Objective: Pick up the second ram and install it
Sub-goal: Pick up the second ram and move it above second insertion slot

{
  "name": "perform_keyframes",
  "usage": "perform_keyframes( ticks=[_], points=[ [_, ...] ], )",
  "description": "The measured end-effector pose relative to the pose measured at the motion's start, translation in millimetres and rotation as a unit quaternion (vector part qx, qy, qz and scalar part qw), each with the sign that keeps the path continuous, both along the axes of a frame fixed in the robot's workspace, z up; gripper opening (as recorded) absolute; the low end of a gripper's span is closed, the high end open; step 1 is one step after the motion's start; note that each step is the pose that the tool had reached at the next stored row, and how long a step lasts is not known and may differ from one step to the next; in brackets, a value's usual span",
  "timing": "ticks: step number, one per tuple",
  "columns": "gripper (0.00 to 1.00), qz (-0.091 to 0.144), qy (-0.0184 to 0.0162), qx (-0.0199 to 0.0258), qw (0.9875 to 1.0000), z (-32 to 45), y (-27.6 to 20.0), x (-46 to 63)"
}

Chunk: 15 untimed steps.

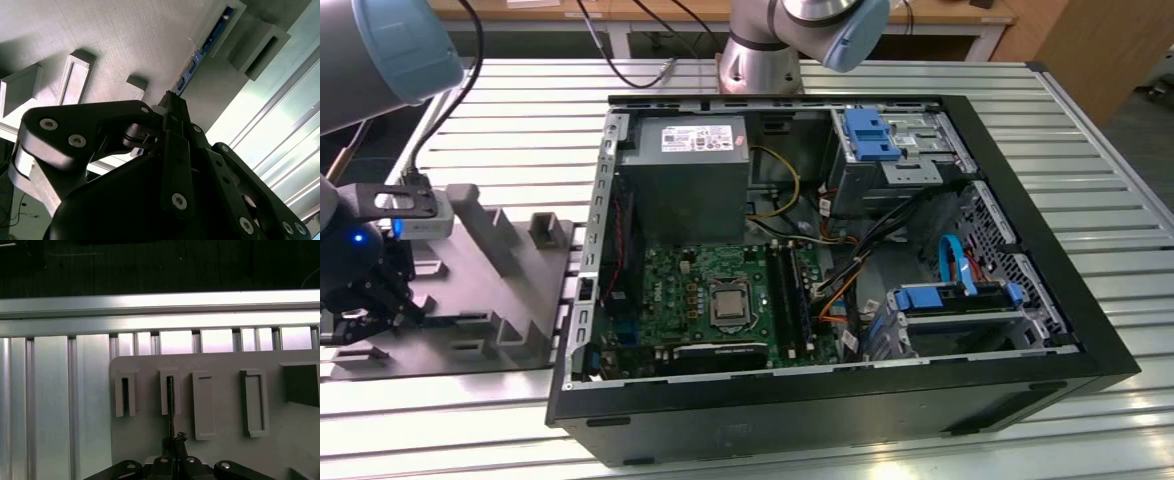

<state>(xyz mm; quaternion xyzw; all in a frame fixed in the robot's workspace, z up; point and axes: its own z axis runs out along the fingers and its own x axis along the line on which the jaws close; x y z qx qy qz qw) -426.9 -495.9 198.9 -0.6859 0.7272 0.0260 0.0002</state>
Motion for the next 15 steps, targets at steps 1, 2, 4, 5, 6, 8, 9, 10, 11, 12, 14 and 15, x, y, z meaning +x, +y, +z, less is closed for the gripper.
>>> perform_keyframes(
  ticks=[1,2,4,5,6,8,9,10,11,12,14,15],
  points=[
    [0.11,0.000,-0.0002,-0.0001,1.0000,0.1,0.0,0.0],
    [0.11,0.000,-0.0003,-0.0001,1.0000,0.3,0.0,0.0],
    [0.11,0.000,-0.0009,-0.0001,1.0000,1.2,0.0,0.0],
    [0.11,0.000,-0.0012,0.0000,1.0000,1.5,0.0,0.0],
    [0.11,0.000,-0.0014,0.0000,1.0000,1.5,0.0,0.0],
    [0.11,0.003,-0.0016,-0.0002,1.0000,1.8,0.0,-0.1],
    [0.11,0.007,-0.0015,-0.0002,1.0000,1.8,0.0,-0.1],
    [0.11,0.013,-0.0015,-0.0002,0.9999,1.8,0.0,-0.1],
    [0.11,0.019,-0.0016,-0.0002,0.9998,1.7,0.0,-0.1],
    [0.11,0.021,-0.0016,-0.0002,0.9998,1.7,0.0,-0.1],
    [0.11,0.021,-0.0016,-0.0003,0.9998,1.7,0.0,-0.1],
    [0.11,0.021,-0.0016,-0.0003,0.9998,1.8,0.0,-0.1]
  ],
)
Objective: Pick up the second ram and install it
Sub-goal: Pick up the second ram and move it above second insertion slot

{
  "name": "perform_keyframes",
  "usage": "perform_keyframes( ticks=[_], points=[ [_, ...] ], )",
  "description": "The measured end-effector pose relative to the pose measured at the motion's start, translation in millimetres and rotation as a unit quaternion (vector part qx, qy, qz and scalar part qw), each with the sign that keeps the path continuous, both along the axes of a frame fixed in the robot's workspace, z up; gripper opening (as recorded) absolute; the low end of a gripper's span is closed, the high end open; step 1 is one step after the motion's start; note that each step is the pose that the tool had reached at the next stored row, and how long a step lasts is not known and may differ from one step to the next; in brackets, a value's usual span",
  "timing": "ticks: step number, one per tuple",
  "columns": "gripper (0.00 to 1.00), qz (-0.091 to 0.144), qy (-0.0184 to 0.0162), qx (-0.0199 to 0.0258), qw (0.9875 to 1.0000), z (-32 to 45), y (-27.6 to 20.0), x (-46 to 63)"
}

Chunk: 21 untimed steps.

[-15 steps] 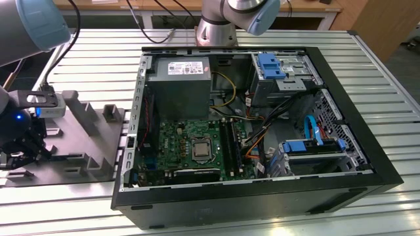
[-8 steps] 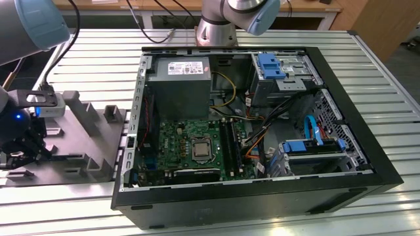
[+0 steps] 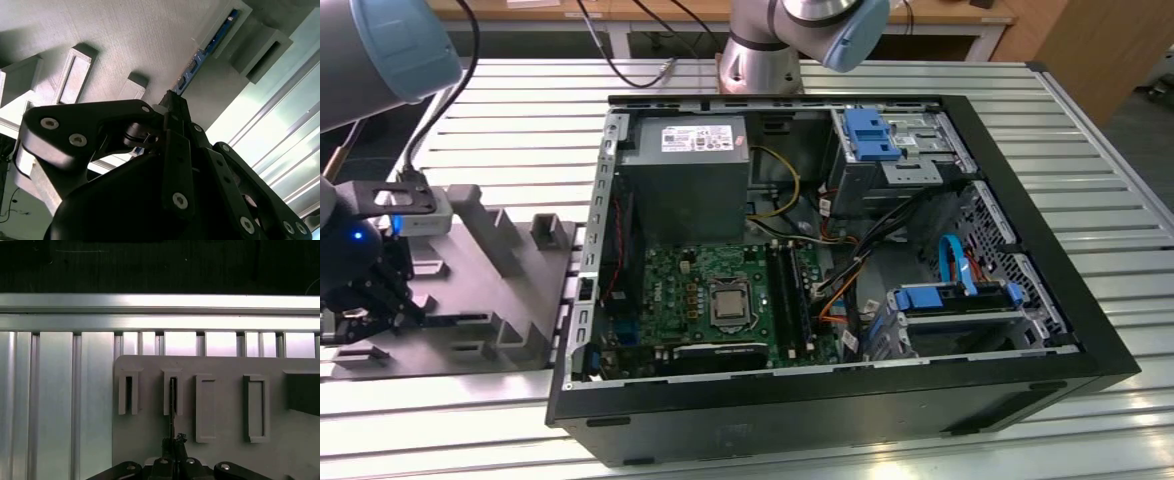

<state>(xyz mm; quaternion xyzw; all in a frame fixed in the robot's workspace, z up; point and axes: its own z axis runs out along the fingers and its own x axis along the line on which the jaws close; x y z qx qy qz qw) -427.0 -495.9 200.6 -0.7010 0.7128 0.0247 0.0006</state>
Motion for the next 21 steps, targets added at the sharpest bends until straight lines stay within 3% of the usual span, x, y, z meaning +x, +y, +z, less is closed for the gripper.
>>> perform_keyframes(
  ticks=[15,21],
  points=[
    [0.11,0.000,0.0001,0.0000,1.0000,2.4,0.0,0.0],
    [0.11,0.000,0.0000,0.0002,1.0000,21.4,0.0,0.0]
  ],
)
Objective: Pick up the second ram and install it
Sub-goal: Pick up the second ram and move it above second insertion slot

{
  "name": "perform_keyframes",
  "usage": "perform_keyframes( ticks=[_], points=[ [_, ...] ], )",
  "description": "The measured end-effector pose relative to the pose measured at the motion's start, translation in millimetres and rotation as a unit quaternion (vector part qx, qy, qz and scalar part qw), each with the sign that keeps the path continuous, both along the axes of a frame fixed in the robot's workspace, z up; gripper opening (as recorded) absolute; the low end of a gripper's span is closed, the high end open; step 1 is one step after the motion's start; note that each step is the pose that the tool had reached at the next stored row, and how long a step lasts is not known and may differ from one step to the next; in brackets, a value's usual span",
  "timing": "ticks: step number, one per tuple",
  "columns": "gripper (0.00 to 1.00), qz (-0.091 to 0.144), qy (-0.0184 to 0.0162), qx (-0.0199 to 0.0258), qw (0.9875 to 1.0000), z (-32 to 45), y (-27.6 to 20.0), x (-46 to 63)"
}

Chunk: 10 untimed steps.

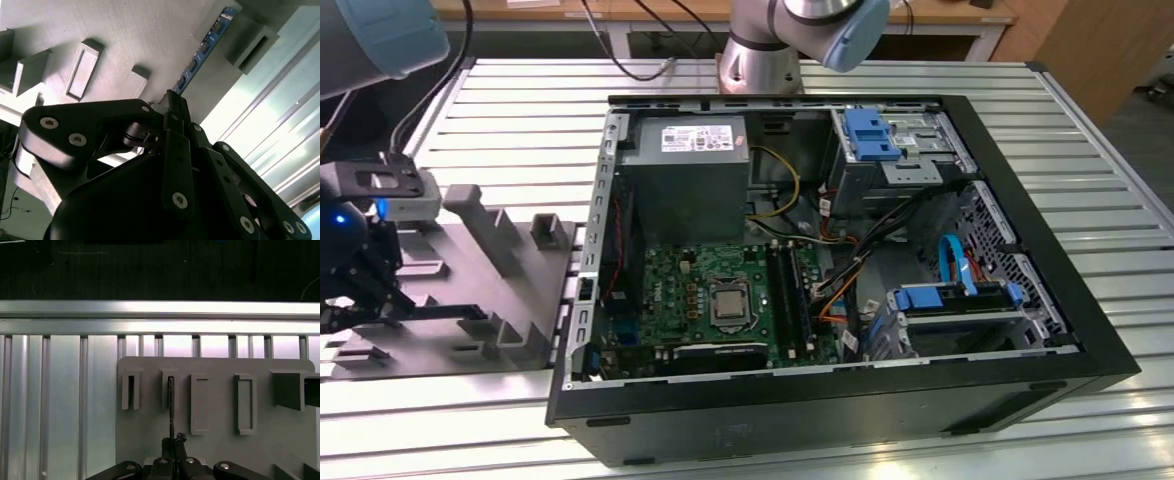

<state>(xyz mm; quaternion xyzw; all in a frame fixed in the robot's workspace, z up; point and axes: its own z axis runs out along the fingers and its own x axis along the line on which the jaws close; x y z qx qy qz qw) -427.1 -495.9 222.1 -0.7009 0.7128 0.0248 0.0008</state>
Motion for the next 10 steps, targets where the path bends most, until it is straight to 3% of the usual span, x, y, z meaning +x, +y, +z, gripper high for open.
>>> perform_keyframes(
  ticks=[10],
  points=[
    [0.11,0.000,-0.0001,0.0002,1.0000,42.9,0.0,0.0]
  ],
)
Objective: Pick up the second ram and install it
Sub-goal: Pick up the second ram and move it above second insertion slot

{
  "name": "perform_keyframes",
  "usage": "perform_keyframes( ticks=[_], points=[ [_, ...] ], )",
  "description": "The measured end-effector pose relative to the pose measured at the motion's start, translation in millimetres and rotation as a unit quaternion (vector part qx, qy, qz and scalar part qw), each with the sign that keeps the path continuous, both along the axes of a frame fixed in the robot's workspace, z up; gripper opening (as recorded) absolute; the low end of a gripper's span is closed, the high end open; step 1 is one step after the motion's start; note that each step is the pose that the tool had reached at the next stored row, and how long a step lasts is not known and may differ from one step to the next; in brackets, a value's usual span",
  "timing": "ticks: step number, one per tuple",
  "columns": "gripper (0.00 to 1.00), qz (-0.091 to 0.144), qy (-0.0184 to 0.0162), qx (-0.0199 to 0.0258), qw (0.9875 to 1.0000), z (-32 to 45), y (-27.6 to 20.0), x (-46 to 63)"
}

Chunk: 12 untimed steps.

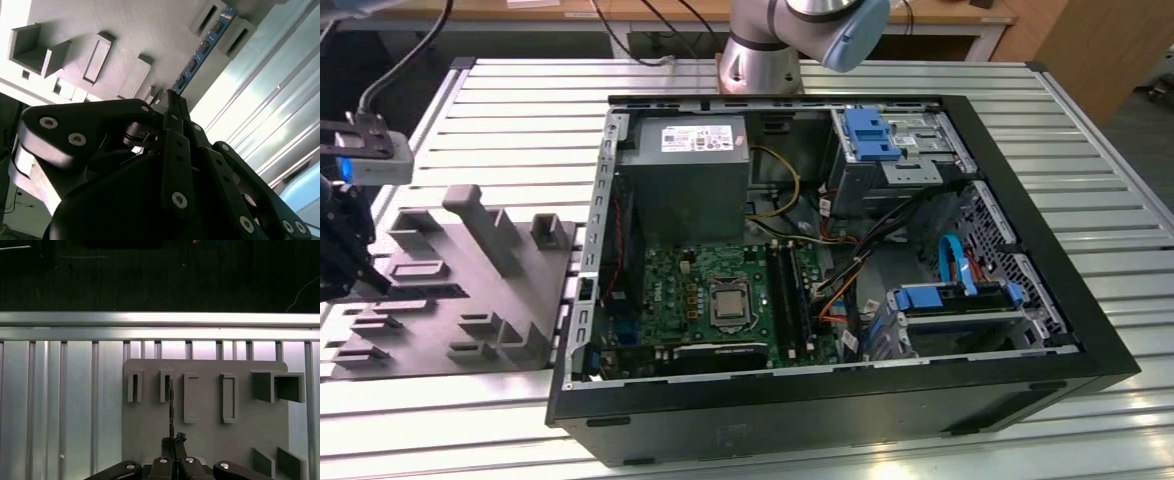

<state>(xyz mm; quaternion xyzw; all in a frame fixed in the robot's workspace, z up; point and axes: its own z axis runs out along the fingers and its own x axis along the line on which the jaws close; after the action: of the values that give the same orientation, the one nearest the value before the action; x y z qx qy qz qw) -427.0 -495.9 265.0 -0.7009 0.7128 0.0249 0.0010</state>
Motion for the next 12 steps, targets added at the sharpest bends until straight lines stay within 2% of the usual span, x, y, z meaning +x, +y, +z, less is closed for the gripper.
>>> perform_keyframes(
  ticks=[12],
  points=[
    [0.11,0.000,0.0001,0.0000,1.0000,53.0,0.0,0.3]
  ],
)
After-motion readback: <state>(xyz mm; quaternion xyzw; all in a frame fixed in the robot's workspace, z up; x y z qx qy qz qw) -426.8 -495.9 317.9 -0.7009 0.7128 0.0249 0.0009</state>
